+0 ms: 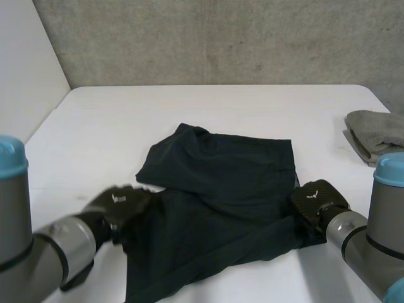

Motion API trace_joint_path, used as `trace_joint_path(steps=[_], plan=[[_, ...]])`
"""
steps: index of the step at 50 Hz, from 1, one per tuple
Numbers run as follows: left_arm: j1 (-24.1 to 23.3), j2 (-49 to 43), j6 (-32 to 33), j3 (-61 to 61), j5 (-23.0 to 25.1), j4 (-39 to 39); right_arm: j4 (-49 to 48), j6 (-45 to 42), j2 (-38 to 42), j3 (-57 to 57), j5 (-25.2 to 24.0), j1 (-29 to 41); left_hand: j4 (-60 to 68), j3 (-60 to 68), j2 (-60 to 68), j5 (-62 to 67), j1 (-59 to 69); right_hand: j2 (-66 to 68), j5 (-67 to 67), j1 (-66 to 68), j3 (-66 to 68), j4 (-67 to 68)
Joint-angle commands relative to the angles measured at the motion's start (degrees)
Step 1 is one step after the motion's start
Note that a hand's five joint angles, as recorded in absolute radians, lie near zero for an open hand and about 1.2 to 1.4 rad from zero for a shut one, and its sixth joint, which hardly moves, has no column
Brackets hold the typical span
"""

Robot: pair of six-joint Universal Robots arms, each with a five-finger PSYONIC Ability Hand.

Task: Fold the laundry.

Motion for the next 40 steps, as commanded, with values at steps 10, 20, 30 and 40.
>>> trace_joint_path(steps=[10, 20, 30, 40], plan=[[-4.00, -2.15, -0.73, -6.22, -0.43, -0.42, -2.24, 3.89, 0.30, 0.11, -0.08, -0.16, 7.28, 6.48, 6.73, 7.28, 6.05, 12.91, 12.67, 24.02, 12.22, 11.85], [-6.54, -8.82, -0.38, -5.52, -5.08, 2.12, -2.32, 3.89, 0.30, 0.02, 0.09, -0.24, 37.66, 36.87, 37.11, 37.67, 36.43, 12.91, 12.67, 24.02, 12.22, 11.85], [-11.47, -0.43, 3.11, -2.01, -12.82, 1.79, 8.96, -2.76, -10.12, -0.16, -0.52, -0.95, 56.54, 55.75, 55.99, 56.55, 55.32, 12.91, 12.67, 24.02, 12.22, 11.85], [-12.61, 10.77, 21.76, -2.53, -12.73, -12.53, 35.55, -25.89, -22.63, -0.51, -6.05, -5.16, 56.54, 55.75, 55.99, 56.55, 55.32, 12.91, 12.67, 24.02, 12.22, 11.85]])
